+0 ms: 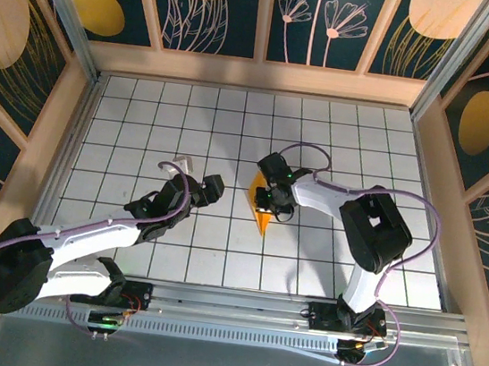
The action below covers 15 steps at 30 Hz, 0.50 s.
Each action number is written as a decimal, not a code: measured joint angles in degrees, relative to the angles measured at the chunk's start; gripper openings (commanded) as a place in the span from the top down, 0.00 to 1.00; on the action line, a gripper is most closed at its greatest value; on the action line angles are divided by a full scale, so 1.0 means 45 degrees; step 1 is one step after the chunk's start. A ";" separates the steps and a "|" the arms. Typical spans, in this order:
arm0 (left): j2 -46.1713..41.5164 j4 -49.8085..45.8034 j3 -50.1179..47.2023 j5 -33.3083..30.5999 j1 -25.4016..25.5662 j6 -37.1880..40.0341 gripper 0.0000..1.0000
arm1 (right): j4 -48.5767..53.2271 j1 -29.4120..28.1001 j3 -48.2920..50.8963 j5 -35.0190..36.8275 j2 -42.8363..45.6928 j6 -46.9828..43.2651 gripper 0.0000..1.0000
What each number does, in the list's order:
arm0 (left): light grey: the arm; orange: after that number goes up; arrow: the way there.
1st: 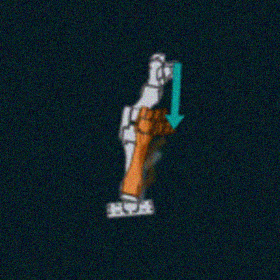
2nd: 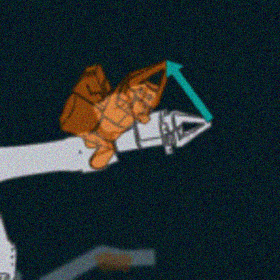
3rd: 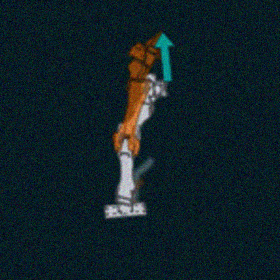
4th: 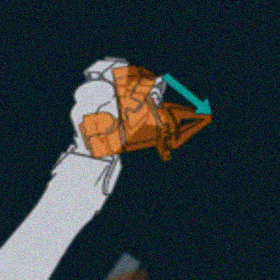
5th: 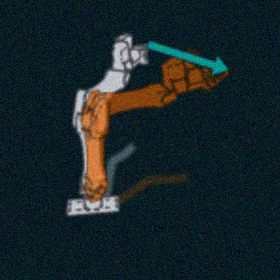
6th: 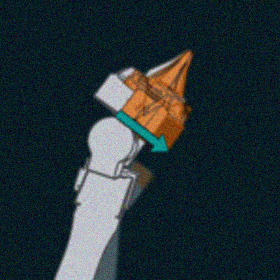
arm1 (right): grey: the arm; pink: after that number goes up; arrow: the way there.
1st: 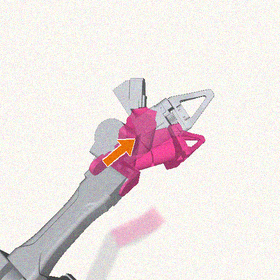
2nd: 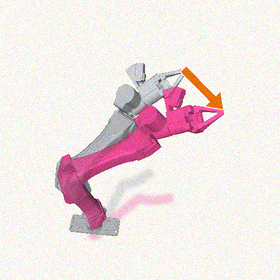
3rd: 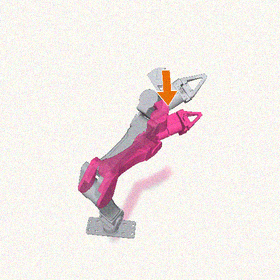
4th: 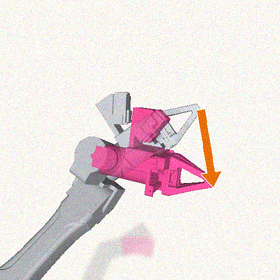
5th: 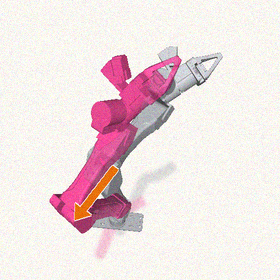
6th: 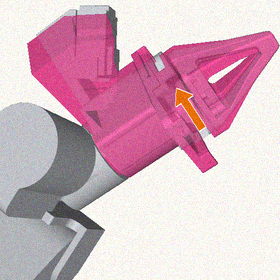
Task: Fold a paper plane with a square sheet of paper (fold left side to right side)
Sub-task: Pick up the paper plane at the center of the table.
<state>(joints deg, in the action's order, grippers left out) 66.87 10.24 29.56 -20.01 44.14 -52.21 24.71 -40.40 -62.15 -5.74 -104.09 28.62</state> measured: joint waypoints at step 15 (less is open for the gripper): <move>-0.0573 -0.0282 -0.0170 -0.0588 0.0000 0.0112 0.07 | 0.0758 -0.0189 -0.0855 0.0772 -0.0214 0.0087 1.00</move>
<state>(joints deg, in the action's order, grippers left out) 64.29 8.97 28.80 -22.65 44.14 -51.70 28.12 -41.25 -66.00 -2.26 -105.06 29.02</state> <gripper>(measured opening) 0.931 0.053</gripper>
